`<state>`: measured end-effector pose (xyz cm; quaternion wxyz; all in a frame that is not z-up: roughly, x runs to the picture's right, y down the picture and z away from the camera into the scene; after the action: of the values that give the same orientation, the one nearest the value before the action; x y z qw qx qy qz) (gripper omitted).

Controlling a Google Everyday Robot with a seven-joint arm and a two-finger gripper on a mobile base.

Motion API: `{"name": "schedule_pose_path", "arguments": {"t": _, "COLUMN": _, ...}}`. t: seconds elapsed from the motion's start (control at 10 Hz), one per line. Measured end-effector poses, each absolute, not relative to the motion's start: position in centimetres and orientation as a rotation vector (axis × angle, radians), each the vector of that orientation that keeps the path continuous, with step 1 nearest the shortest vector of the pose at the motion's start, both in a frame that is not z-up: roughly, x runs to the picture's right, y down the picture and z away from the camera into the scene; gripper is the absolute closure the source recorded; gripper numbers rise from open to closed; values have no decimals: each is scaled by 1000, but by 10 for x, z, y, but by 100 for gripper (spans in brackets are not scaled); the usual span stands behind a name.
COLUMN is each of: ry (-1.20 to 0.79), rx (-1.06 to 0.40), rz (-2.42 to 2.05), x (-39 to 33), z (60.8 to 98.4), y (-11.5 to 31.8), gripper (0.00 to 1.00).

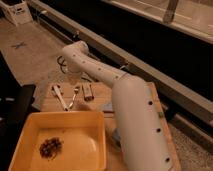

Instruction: Place fork in table surface

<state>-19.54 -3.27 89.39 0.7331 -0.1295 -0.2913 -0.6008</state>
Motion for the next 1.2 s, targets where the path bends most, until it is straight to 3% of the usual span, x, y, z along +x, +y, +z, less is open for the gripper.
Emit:
{"name": "schedule_pose_path", "arguments": {"t": 0.7, "ry": -659, "rx": -296, "rz": -1274, "x": -192, "z": 908, "y": -25, "gripper": 71}}
{"name": "schedule_pose_path", "arguments": {"t": 0.9, "ry": -671, "rx": -300, "rz": -1276, "x": -192, "z": 910, "y": -24, "gripper": 81}}
{"name": "schedule_pose_path", "arguments": {"t": 1.0, "ry": -689, "rx": -311, "rz": -1282, "x": -193, "z": 917, "y": -18, "gripper": 81}}
{"name": "schedule_pose_path", "arguments": {"t": 1.1, "ry": -699, "rx": -317, "rz": -1287, "x": -194, "z": 923, "y": -13, "gripper": 78}}
{"name": "schedule_pose_path", "arguments": {"t": 1.2, "ry": -709, "rx": -318, "rz": -1291, "x": -195, "z": 931, "y": -9, "gripper": 67}}
